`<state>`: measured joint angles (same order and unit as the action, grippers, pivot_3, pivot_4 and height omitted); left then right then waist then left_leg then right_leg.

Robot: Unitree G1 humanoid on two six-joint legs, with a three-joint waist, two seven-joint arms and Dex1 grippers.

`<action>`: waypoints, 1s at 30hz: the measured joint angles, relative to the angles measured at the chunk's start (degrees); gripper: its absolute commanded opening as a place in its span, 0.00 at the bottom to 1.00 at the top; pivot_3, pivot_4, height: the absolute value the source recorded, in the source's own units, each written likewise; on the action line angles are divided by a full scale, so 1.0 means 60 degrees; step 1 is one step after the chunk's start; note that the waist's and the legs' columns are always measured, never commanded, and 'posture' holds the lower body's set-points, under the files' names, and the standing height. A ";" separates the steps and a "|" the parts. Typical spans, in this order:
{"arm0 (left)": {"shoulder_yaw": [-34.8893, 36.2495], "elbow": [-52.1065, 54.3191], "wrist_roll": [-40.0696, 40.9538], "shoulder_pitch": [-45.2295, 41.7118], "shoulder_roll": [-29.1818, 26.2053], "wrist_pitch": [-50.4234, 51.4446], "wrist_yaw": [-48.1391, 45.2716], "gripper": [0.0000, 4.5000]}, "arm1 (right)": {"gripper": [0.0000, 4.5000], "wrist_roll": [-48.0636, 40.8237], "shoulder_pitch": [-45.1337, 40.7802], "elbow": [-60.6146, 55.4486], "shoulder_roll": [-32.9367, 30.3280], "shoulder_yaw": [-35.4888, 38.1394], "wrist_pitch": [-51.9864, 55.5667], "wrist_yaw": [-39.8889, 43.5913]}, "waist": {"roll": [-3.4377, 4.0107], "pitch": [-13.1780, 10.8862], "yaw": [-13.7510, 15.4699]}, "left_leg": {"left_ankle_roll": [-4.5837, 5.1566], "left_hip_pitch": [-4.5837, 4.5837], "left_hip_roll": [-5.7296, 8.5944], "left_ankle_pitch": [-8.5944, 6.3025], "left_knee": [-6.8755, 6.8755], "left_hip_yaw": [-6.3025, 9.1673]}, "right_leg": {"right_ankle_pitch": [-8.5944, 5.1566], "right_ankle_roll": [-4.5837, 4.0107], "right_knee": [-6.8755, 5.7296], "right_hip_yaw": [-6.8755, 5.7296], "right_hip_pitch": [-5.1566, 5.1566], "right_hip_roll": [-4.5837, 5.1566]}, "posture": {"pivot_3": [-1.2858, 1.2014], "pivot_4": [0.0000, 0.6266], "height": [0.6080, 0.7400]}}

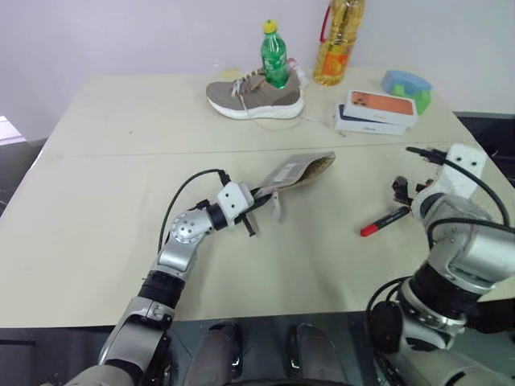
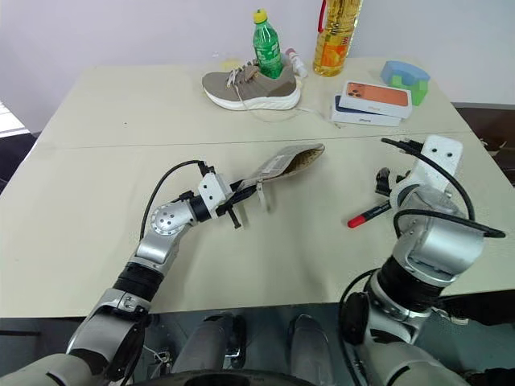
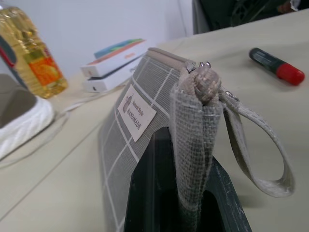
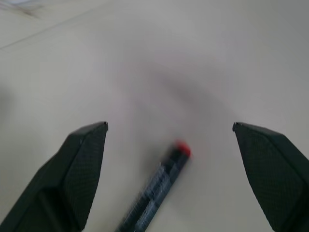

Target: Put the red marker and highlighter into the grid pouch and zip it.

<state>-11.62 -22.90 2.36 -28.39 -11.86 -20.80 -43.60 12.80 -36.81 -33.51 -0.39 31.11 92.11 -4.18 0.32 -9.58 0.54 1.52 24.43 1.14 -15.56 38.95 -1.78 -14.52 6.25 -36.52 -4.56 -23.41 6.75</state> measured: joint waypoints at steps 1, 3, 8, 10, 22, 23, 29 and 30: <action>-0.0041 -0.0043 -0.0021 -0.0033 0.0042 -0.0010 -0.0010 0.00 | 0.96 0.0264 -0.0113 -0.0002 0.0446 0.0089 0.0001 -0.0219 | 0.0000 0.0000 -0.0001 | 0.0001 0.0000 0.0002 0.0000 0.0001 0.0000 | 0.0000 0.0000 -0.0008 0.0001 -0.0002 0.0000 | 0.52 0.24 1.00; -0.0090 -0.0135 -0.0024 -0.0096 0.0088 -0.0059 -0.0030 0.00 | 0.96 0.0824 -0.0425 -0.0012 0.1337 0.0393 0.0009 -0.0582 | 0.0001 0.0000 0.0019 | 0.0005 0.0000 0.0006 -0.0002 0.0002 0.0002 | 0.0000 0.0000 -0.0012 0.0002 -0.0001 0.0000 | 0.52 0.24 1.00; -0.0108 -0.0167 -0.0006 -0.0131 0.0130 -0.0165 -0.0038 0.00 | 0.84 0.2014 -0.0437 0.0022 0.1377 0.1135 0.0005 -0.0906 | 0.0002 0.0001 0.0014 | 0.0026 0.0004 0.0023 -0.0014 0.0011 0.0004 | -0.0001 0.0001 -0.0022 0.0014 0.0009 0.0002 | 0.52 0.24 1.00; -0.0107 -0.0166 0.0007 -0.0125 0.0128 -0.0165 -0.0027 0.00 | 0.66 0.2296 -0.0429 0.0153 0.1378 0.1172 0.0006 -0.0793 | 0.0002 0.0001 -0.0037 | 0.0026 -0.0001 0.0018 -0.0014 0.0006 0.0002 | -0.0003 0.0002 -0.0022 0.0015 0.0004 -0.0002 | 0.52 0.24 1.00; -0.0102 -0.0162 0.0029 -0.0094 0.0118 -0.0165 0.0036 0.00 | 0.06 0.1868 -0.0417 0.0452 0.1332 0.0421 0.0006 0.0486 | 0.0005 0.0000 -0.0213 | 0.0023 -0.0005 0.0005 -0.0012 -0.0001 0.0008 | -0.0006 0.0004 -0.0027 0.0015 -0.0006 -0.0011 | 0.52 0.24 1.00; -0.0102 -0.0160 0.0031 -0.0093 0.0116 -0.0166 0.0037 0.00 | 0.12 0.1725 -0.0409 0.0346 0.1322 0.0349 0.0005 0.0628 | 0.0005 0.0000 -0.0208 | 0.0023 -0.0004 0.0005 -0.0012 -0.0001 0.0008 | -0.0006 0.0005 -0.0026 0.0015 -0.0006 -0.0010 | 0.52 0.24 1.00; -0.0099 -0.0160 0.0033 -0.0095 0.0118 -0.0168 0.0047 0.00 | 0.78 0.1009 -0.0171 -0.0081 0.1175 -0.0330 -0.0011 0.0892 | 0.0005 0.0000 -0.0198 | 0.0023 -0.0004 0.0006 -0.0013 -0.0001 0.0010 | -0.0007 0.0005 -0.0021 0.0015 -0.0003 -0.0009 | 0.52 0.24 1.00; -0.0098 -0.0161 0.0033 -0.0097 0.0119 -0.0169 0.0048 0.00 | 0.78 0.1043 -0.0189 -0.0081 0.1306 -0.0297 -0.0004 0.0729 | 0.0005 0.0000 -0.0201 | 0.0023 -0.0004 0.0006 -0.0013 -0.0002 0.0010 | -0.0007 0.0005 -0.0021 0.0015 -0.0004 -0.0009 | 0.52 0.24 1.00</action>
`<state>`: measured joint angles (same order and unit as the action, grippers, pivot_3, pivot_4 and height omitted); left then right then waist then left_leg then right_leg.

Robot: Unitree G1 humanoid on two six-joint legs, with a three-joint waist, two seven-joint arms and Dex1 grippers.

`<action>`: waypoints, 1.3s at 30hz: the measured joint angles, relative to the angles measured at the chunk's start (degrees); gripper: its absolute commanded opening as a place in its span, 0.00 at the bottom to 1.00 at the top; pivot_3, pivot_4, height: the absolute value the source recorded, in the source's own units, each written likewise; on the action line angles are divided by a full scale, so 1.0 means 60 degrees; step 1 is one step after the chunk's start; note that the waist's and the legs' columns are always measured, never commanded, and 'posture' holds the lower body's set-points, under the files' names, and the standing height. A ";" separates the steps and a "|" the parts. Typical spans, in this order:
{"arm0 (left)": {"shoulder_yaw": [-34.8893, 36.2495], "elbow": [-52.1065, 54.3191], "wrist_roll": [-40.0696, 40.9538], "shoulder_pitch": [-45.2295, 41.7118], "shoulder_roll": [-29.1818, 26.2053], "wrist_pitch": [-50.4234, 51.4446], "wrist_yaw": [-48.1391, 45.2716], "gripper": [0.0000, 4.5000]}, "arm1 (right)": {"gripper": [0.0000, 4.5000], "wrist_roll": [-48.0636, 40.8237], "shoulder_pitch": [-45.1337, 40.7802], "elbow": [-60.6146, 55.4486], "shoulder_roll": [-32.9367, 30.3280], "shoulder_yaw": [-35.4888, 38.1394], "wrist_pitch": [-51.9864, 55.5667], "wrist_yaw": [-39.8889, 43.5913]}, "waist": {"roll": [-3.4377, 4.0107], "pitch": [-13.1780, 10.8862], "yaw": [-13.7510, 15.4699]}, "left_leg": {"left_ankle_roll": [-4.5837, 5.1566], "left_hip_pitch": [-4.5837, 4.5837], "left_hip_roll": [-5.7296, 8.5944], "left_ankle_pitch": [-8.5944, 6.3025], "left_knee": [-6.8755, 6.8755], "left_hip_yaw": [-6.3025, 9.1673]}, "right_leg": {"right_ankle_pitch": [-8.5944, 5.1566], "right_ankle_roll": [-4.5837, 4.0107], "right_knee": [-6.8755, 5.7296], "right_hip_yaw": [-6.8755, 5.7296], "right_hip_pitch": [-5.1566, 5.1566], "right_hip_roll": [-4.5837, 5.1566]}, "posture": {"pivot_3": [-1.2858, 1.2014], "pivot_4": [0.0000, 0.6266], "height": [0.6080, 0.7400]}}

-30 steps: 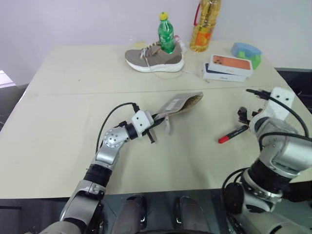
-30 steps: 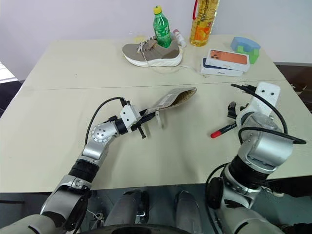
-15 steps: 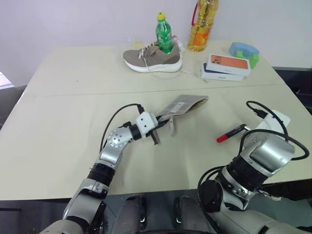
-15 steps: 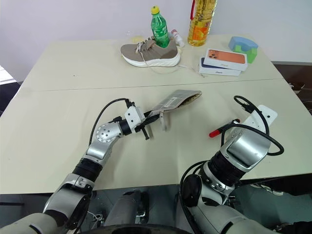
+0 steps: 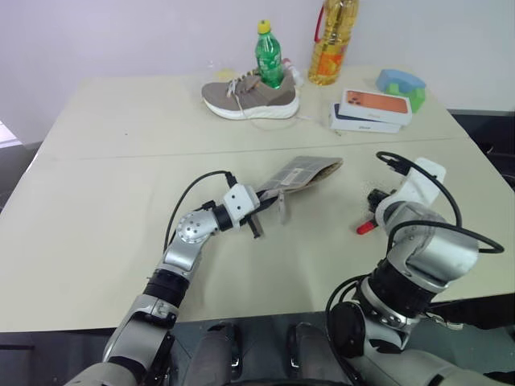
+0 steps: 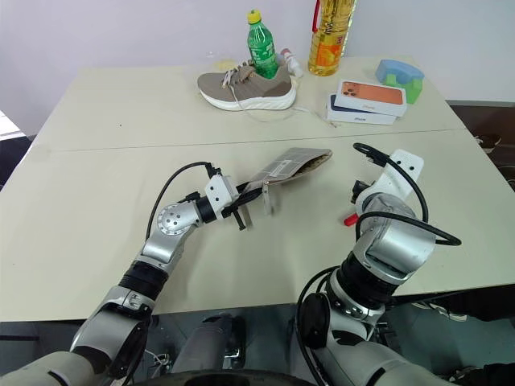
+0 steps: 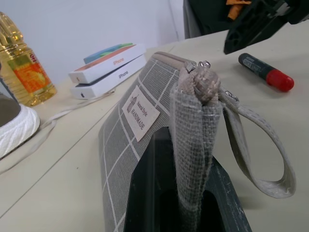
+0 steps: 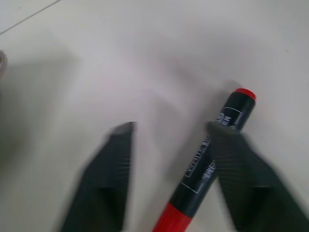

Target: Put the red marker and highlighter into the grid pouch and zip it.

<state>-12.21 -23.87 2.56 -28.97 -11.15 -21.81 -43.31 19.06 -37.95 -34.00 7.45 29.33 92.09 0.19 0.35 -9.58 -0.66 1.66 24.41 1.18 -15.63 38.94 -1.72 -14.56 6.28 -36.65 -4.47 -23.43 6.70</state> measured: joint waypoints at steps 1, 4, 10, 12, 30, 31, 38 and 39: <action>0.0000 -0.0002 0.0000 -0.0004 0.0012 -0.0002 0.0001 0.00 | 0.78 0.0045 -0.0015 0.0017 0.0022 0.0093 0.0004 -0.0170 | 0.0000 0.0000 0.0005 | 0.0000 0.0001 0.0000 0.0000 0.0000 0.0000 | 0.0000 0.0000 0.0000 0.0000 0.0000 0.0000 | 0.52 0.24 1.00; 0.0001 -0.0001 0.0008 -0.0005 0.0007 -0.0005 0.0000 0.00 | 0.78 0.0158 -0.0048 0.0161 0.0051 0.0709 0.0006 -0.0487 | 0.0000 0.0000 0.0020 | 0.0000 0.0001 0.0002 0.0000 0.0000 -0.0001 | 0.0000 0.0000 0.0004 0.0000 0.0002 0.0001 | 0.52 0.24 1.00; 0.0005 -0.0003 0.0050 -0.0004 -0.0006 -0.0006 -0.0003 0.00 | 0.78 0.0175 -0.0069 0.0675 0.0077 0.2087 0.0009 -0.0750 | 0.0000 0.0000 -0.0006 | 0.0000 0.0000 0.0000 0.0000 -0.0006 -0.0002 | 0.0000 0.0000 0.0004 0.0000 -0.0001 0.0000 | 0.52 0.24 1.00; 0.0006 -0.0003 0.0060 -0.0004 -0.0005 -0.0006 -0.0001 0.00 | 0.78 0.0142 -0.0082 0.0746 0.0078 0.2125 0.0007 -0.0750 | 0.0000 0.0000 -0.0011 | 0.0000 -0.0001 -0.0001 0.0000 -0.0006 -0.0002 | 0.0000 0.0000 0.0004 0.0000 0.0000 -0.0001 | 0.52 0.24 1.00; 0.0012 -0.0012 0.0069 -0.0024 -0.0097 -0.0028 0.0135 0.00 | 0.06 -0.1557 -0.0057 0.1110 -0.0172 0.0596 -0.0024 0.0386 | 0.0014 -0.0008 -0.0072 | 0.0000 -0.0004 -0.0010 0.0000 -0.0021 -0.0001 | -0.0001 -0.0001 0.0007 0.0003 -0.0008 -0.0008 | 0.52 0.24 1.00; 0.0008 -0.0032 0.0077 -0.0097 -0.0071 -0.0025 0.0136 0.00 | 0.06 -0.1939 0.0206 0.1111 -0.0823 -0.0465 -0.0226 0.0877 | 0.0018 -0.0011 -0.0038 | 0.0001 -0.0001 -0.0009 0.0000 -0.0021 0.0001 | -0.0001 -0.0001 0.0013 0.0002 -0.0008 -0.0007 | 0.52 0.24 1.00; 0.0546 -0.0149 0.0446 -0.0232 -0.0514 0.0016 -0.0014 0.00 | 0.06 -0.1792 0.2018 0.0514 -0.8062 -0.6507 -0.6225 0.4279 | 0.0006 -0.0028 -0.0024 | 0.0051 0.0006 0.0030 -0.0030 -0.0013 -0.0001 | -0.0026 0.0045 0.0093 0.0011 0.0035 0.0019 | 0.52 0.24 1.00; 0.0607 -0.0153 0.0487 -0.0255 -0.0546 0.0018 -0.0048 0.00 | 0.06 -0.1685 0.2194 0.0501 -0.8529 -0.6887 -0.6993 0.4611 | -0.0004 -0.0033 -0.0037 | 0.0050 0.0004 0.0027 -0.0030 -0.0014 -0.0001 | -0.0029 0.0052 0.0092 0.0011 0.0036 0.0018 | 0.52 0.24 1.00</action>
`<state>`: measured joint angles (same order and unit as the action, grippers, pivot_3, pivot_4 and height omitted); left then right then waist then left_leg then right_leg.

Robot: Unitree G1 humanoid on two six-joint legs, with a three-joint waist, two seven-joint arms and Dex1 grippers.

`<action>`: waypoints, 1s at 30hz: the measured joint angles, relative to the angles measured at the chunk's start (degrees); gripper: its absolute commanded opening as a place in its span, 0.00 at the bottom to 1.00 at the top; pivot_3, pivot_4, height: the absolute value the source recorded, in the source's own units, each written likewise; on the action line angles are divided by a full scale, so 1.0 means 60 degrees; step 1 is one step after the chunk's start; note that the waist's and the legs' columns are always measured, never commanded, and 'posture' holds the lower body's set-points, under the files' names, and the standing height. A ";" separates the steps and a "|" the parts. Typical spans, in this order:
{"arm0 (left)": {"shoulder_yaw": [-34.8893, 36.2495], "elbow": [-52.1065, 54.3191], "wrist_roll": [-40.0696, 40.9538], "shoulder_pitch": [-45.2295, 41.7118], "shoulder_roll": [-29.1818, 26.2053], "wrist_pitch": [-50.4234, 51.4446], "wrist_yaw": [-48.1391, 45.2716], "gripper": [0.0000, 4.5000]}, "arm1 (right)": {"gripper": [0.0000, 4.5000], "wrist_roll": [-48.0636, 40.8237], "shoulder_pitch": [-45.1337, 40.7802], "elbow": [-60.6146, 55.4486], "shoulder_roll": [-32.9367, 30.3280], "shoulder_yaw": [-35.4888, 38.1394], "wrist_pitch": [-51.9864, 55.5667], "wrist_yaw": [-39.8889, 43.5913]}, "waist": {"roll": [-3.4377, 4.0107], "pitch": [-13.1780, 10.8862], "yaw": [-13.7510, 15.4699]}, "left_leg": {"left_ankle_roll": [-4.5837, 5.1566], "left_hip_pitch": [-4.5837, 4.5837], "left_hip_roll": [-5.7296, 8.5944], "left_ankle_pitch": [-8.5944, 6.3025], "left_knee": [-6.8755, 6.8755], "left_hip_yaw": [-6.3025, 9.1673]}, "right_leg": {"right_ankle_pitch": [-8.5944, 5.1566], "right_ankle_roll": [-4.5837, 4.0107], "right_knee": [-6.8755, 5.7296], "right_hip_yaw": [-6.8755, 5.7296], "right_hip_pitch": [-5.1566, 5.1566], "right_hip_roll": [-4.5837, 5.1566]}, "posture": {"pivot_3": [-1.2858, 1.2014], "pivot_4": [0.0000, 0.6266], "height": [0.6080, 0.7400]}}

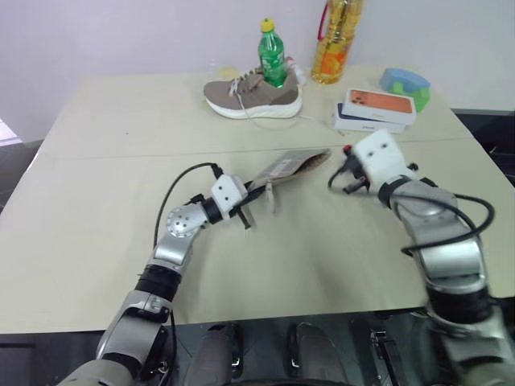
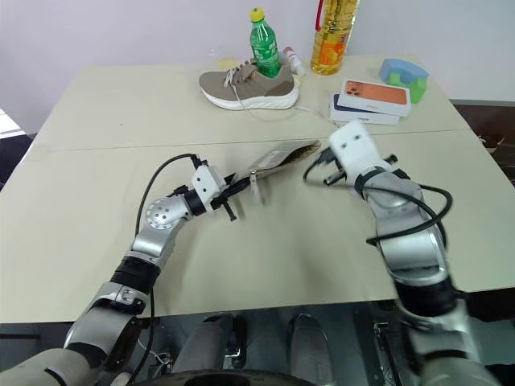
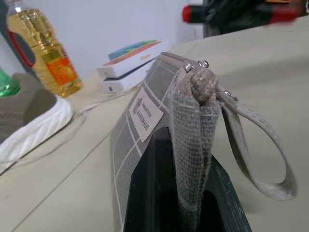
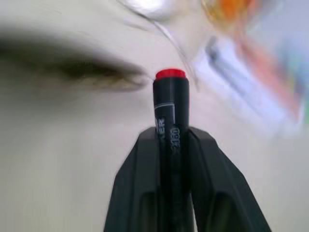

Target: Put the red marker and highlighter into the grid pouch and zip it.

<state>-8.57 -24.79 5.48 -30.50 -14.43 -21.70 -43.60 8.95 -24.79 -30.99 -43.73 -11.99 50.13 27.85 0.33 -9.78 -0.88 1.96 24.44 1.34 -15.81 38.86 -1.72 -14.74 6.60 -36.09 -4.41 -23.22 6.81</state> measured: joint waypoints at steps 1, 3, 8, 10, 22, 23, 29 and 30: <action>0.0035 -0.0007 0.0029 -0.0058 0.0000 0.0006 -0.0037 0.00 | 0.06 0.0072 0.0195 0.0008 -0.0298 -0.0278 -0.0726 0.0284 | -0.0011 -0.0007 0.0000 | -0.0002 0.0000 -0.0007 0.0001 0.0000 -0.0002 | 0.0000 0.0002 -0.0002 -0.0002 -0.0003 -0.0003 | 0.52 0.24 1.00; 0.0071 -0.0007 0.0050 -0.0121 -0.0016 0.0016 -0.0133 0.00 | 0.06 0.0088 0.0414 0.0121 -0.0558 -0.0589 -0.1671 0.0674 | -0.0015 -0.0010 0.0024 | -0.0017 -0.0001 -0.0018 0.0010 0.0000 -0.0001 | 0.0000 0.0002 -0.0008 -0.0010 -0.0002 -0.0006 | 0.52 0.24 1.00; 0.0090 0.0043 0.0250 -0.0100 -0.0091 0.0138 -0.0447 0.00 | 0.06 0.0365 0.0437 0.0487 -0.0775 -0.0569 -0.2808 0.1006 | -0.0020 -0.0012 0.0093 | -0.0027 -0.0001 -0.0021 0.0015 0.0025 0.0005 | 0.0006 0.0003 -0.0010 -0.0013 0.0013 -0.0003 | 0.52 0.24 1.00; 0.0091 0.0100 0.0368 -0.0082 -0.0141 0.0233 -0.0605 0.00 | 0.06 0.0558 0.0437 0.0673 -0.0778 -0.0569 -0.3128 0.1059 | -0.0020 -0.0012 0.0138 | -0.0026 -0.0001 -0.0020 0.0015 0.0027 0.0004 | 0.0006 0.0002 -0.0009 -0.0013 0.0013 -0.0002 | 0.52 0.24 1.00; 0.0060 0.0615 0.0446 0.0252 -0.0374 0.0443 -0.1285 0.00 | 0.06 0.1649 0.0221 0.1497 -0.0832 -0.0556 -0.4246 0.1279 | -0.0020 -0.0012 0.0274 | -0.0031 0.0001 -0.0016 0.0017 0.0030 0.0003 | 0.0008 0.0000 -0.0008 -0.0013 0.0013 0.0000 | 0.52 0.24 1.00; 0.0053 0.0633 0.0446 0.0265 -0.0386 0.0447 -0.1343 0.00 | 0.06 0.1749 0.0221 0.1526 -0.0836 -0.0556 -0.4326 0.1320 | -0.0019 -0.0012 0.0271 | -0.0031 0.0000 -0.0016 0.0017 0.0029 0.0002 | 0.0008 -0.0001 -0.0008 -0.0013 0.0013 -0.0001 | 0.52 0.24 1.00; 0.0033 0.0988 0.0472 0.0394 -0.0392 0.0492 -0.1604 0.00 | 0.06 0.2353 0.0218 0.1701 -0.0990 -0.0561 -0.5102 0.1573 | -0.0019 -0.0012 0.0271 | -0.0030 0.0000 -0.0016 0.0017 0.0030 0.0000 | 0.0008 -0.0001 -0.0008 -0.0012 0.0014 -0.0001 | 0.52 0.24 1.00; 0.0022 0.1013 0.0498 0.0451 -0.0393 0.0547 -0.1667 0.00 | 0.06 0.2465 0.0216 0.1737 -0.1025 -0.0561 -0.5247 0.1623 | -0.0019 -0.0012 0.0270 | -0.0031 0.0000 -0.0016 0.0017 0.0030 0.0001 | 0.0008 0.0000 -0.0008 -0.0013 0.0014 -0.0001 | 0.52 0.24 1.00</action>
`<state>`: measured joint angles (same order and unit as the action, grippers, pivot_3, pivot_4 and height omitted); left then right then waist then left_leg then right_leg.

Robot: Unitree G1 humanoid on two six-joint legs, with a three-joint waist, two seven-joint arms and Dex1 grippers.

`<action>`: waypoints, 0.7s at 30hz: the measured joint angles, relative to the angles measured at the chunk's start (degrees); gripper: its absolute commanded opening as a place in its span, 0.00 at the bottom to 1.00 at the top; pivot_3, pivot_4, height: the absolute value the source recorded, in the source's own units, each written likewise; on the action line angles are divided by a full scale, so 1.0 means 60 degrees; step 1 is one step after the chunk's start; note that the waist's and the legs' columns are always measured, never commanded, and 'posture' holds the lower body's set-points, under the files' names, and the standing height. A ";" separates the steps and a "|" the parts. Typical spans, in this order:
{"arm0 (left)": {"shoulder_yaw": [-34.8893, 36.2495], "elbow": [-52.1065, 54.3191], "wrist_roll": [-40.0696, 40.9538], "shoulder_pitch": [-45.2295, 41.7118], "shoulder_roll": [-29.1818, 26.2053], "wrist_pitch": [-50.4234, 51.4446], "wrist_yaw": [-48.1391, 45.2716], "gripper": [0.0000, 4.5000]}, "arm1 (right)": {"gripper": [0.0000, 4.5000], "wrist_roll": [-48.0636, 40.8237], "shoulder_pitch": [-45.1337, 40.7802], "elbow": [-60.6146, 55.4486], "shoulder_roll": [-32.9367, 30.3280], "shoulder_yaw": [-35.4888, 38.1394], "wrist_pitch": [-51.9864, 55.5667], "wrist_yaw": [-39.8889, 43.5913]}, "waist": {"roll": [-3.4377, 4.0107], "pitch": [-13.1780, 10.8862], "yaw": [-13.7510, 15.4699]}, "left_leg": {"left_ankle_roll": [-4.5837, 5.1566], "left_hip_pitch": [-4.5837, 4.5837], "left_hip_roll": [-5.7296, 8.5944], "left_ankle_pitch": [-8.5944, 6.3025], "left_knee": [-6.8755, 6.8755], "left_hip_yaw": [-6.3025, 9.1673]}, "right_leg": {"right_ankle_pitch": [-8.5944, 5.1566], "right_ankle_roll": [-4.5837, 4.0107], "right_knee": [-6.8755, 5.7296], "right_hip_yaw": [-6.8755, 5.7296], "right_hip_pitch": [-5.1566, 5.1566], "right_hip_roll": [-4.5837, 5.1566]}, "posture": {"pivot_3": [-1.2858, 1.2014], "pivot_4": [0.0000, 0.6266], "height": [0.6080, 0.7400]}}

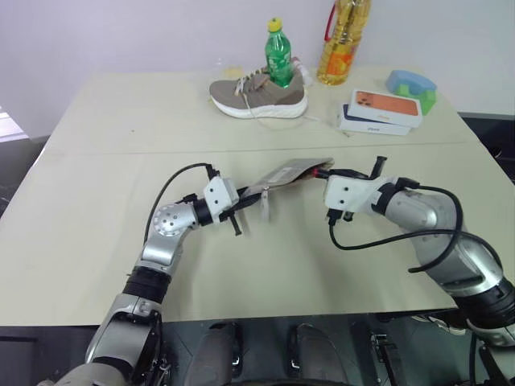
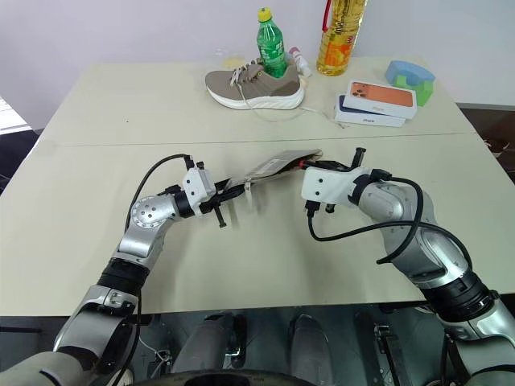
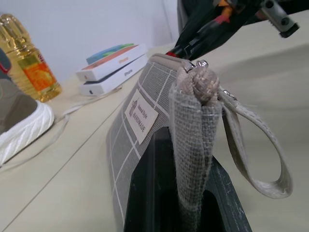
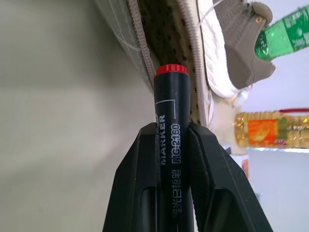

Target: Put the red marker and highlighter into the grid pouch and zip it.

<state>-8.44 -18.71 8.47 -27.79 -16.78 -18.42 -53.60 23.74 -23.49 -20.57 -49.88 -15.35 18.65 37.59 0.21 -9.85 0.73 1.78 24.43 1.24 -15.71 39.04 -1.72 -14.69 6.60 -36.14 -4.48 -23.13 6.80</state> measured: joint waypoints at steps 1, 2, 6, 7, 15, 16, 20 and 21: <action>-0.0020 0.0014 0.0011 0.0035 -0.0001 0.0039 -0.0046 0.00 | 0.06 0.0062 0.0001 0.0031 -0.0020 -0.0002 -0.0097 0.0036 | 0.0000 0.0000 0.0000 | 0.0000 0.0000 0.0000 0.0000 0.0000 0.0000 | 0.0000 0.0000 0.0000 0.0000 -0.0001 0.0000 | 0.52 0.24 1.00; -0.0051 0.0060 0.0019 0.0064 -0.0007 0.0079 -0.0114 0.00 | 0.06 0.0146 0.0001 0.0072 -0.0022 -0.0006 -0.0232 0.0095 | 0.0000 0.0000 0.0001 | 0.0000 0.0000 0.0000 0.0000 0.0000 0.0000 | 0.0000 0.0000 -0.0001 0.0000 0.0000 0.0000 | 0.52 0.24 1.00; -0.0289 0.0377 0.0040 0.0123 -0.0132 0.0105 -0.0485 0.00 | 0.06 0.0456 0.0002 0.0100 -0.0057 -0.0092 -0.0918 0.0277 | 0.0000 0.0000 0.0002 | -0.0002 0.0000 0.0000 0.0001 0.0001 -0.0001 | 0.0000 0.0000 -0.0001 0.0000 0.0000 0.0000 | 0.52 0.24 1.00; -0.0315 0.0454 0.0043 0.0150 -0.0151 0.0106 -0.0559 0.00 | 0.06 0.0502 0.0003 0.0099 -0.0057 -0.0102 -0.1076 0.0387 | 0.0000 0.0000 0.0002 | -0.0002 0.0000 0.0000 0.0001 0.0002 -0.0001 | 0.0000 0.0000 -0.0001 0.0000 0.0000 0.0000 | 0.52 0.24 1.00; -0.0463 0.0957 0.0214 0.0208 -0.0216 0.0301 -0.1029 0.00 | 0.06 0.0460 0.0093 -0.0534 0.0584 -0.0570 -0.1959 0.1145 | 0.0000 0.0000 0.0004 | -0.0006 0.0000 -0.0001 0.0004 0.0003 0.0001 | 0.0000 0.0000 -0.0003 0.0000 0.0002 -0.0001 | 0.52 0.24 1.00; -0.0493 0.1023 0.0255 0.0208 -0.0226 0.0313 -0.1056 0.00 | 0.06 0.0442 0.0139 -0.0604 0.0699 -0.0622 -0.1987 0.1215 | 0.0000 0.0000 0.0009 | -0.0008 0.0000 0.0000 0.0005 0.0007 0.0001 | 0.0000 0.0000 -0.0003 0.0000 0.0004 -0.0001 | 0.52 0.24 1.00; -0.0512 0.1085 0.0363 0.0262 -0.0328 0.0342 -0.1144 0.00 | 0.06 0.0424 0.0196 -0.0643 0.0996 -0.0656 -0.2071 0.1351 | 0.0000 0.0000 -0.0001 | -0.0007 -0.0002 0.0000 0.0004 0.0013 0.0002 | 0.0000 0.0000 -0.0007 0.0000 0.0006 -0.0001 | 0.52 0.24 1.00; -0.0510 0.1107 0.0378 0.0276 -0.0364 0.0350 -0.1176 0.00 | 0.06 0.0424 0.0196 -0.0642 0.1056 -0.0656 -0.2082 0.1388 | 0.0000 0.0000 0.0000 | -0.0007 -0.0003 0.0000 0.0004 0.0013 0.0002 | 0.0000 -0.0001 -0.0009 0.0000 0.0005 -0.0002 | 0.52 0.24 1.00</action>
<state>-11.50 -12.06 10.74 -26.13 -18.97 -16.32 -60.65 26.28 -22.31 -24.42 -43.54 -19.29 6.16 45.92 0.21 -9.85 0.74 1.74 24.42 1.24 -15.69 39.11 -1.71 -14.69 6.59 -36.20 -4.48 -23.10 6.79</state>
